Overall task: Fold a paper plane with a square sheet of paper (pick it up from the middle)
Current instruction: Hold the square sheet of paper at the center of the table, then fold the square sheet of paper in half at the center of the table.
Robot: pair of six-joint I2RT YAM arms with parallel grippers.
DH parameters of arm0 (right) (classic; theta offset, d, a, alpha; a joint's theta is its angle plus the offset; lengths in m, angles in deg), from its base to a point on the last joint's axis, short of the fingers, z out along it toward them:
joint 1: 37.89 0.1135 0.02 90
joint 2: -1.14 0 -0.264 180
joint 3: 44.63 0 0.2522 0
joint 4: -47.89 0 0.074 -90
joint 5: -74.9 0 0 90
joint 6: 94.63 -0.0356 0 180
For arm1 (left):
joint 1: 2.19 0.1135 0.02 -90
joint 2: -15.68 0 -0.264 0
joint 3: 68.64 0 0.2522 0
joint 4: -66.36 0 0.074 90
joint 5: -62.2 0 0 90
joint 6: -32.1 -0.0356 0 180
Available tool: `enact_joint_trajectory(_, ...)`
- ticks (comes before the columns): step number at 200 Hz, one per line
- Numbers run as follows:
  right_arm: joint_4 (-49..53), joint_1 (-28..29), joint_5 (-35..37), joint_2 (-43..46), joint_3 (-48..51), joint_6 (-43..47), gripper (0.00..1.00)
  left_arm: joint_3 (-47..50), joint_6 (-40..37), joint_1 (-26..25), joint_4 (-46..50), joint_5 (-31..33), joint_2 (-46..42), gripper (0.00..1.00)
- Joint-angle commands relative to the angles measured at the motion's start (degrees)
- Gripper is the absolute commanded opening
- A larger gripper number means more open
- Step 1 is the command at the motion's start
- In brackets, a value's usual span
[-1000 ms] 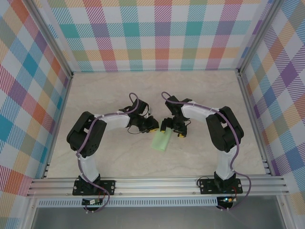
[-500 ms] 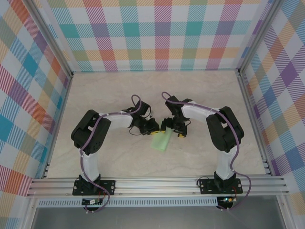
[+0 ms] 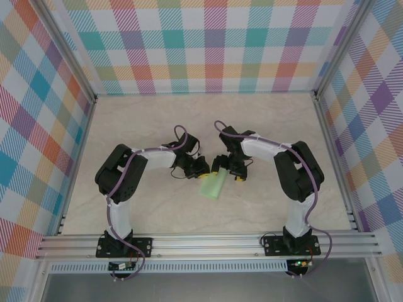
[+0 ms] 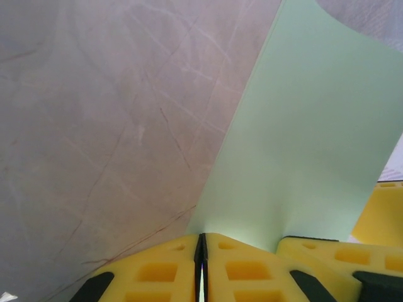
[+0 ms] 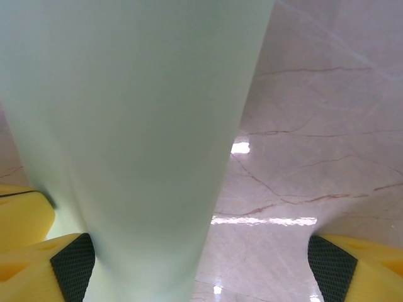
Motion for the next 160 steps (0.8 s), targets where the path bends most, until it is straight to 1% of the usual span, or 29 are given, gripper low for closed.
enact_joint_trajectory(1, -4.5, -0.2, -0.2, 1.9, 2.7, 0.8, 0.93, 0.7, -1.3, -0.9, 5.3, 4.1, 3.5, 0.11)
enact_joint_trajectory(26, -5.1, -1.0, -0.1, 7.9, 4.1, 0.9, 0.94, 0.6, -1.7, -0.9, 5.4, 4.5, 3.9, 0.10)
enact_joint_trajectory(41, -6.9, -1.7, -1.3, 11.2, 6.3, 0.5, 0.94, 0.3, -1.8, -0.9, 5.4, 4.3, 4.1, 0.10)
enact_joint_trajectory(52, -9.3, -2.3, -2.9, 13.9, 8.6, -0.4, 0.91, 0.3, -2.0, -0.9, 5.4, 4.4, 4.4, 0.10)
enact_joint_trajectory(62, -12.8, -2.8, -4.9, 16.4, 11.2, -1.2, 0.83, 0.2, -2.2, -0.9, 7.3, 4.5, 4.6, 0.10)
enact_joint_trajectory(78, -19.8, -3.3, -9.9, 18.9, 15.1, -3.2, 0.63, 0.3, -2.2, -0.9, 7.3, 4.4, 4.8, 0.10)
enact_joint_trajectory(85, -22.7, -3.5, -13.1, 19.2, 16.3, -4.1, 0.53, 0.3, -2.3, -0.9, 7.4, 4.4, 4.8, 0.10)
enact_joint_trajectory(102, -28.7, -3.5, -17.9, 18.8, 18.6, -7.0, 0.29, 0.3, -2.3, -0.9, 7.5, 4.6, 4.8, 0.09)
enact_joint_trajectory(104, -29.6, -3.5, -18.3, 18.7, 18.9, -7.2, 0.27, 0.3, -2.4, -0.9, 7.5, 4.5, 4.8, 0.09)
enact_joint_trajectory(114, -33.0, -3.5, -19.8, 18.1, 20.4, -8.9, 0.08, 0.2, -2.3, -0.9, 7.6, 4.6, 4.9, 0.09)
enact_joint_trajectory(118, -34.1, -3.5, -20.2, 17.8, 20.9, -9.5, 0.04, 0.2, -2.3, -0.9, 7.6, 4.6, 4.9, 0.09)
enact_joint_trajectory(132, -36.6, -3.5, -21.4, 16.5, 21.8, -10.2, 0.00, 0.1, -2.3, -0.9, 7.8, 4.7, 5.0, 0.09)
enact_joint_trajectory(160, -38.6, -3.5, -21.4, 14.5, 22.8, -10.3, 0.00, -0.2, -2.5, -0.9, 8.0, 4.6, 5.2, 0.09)
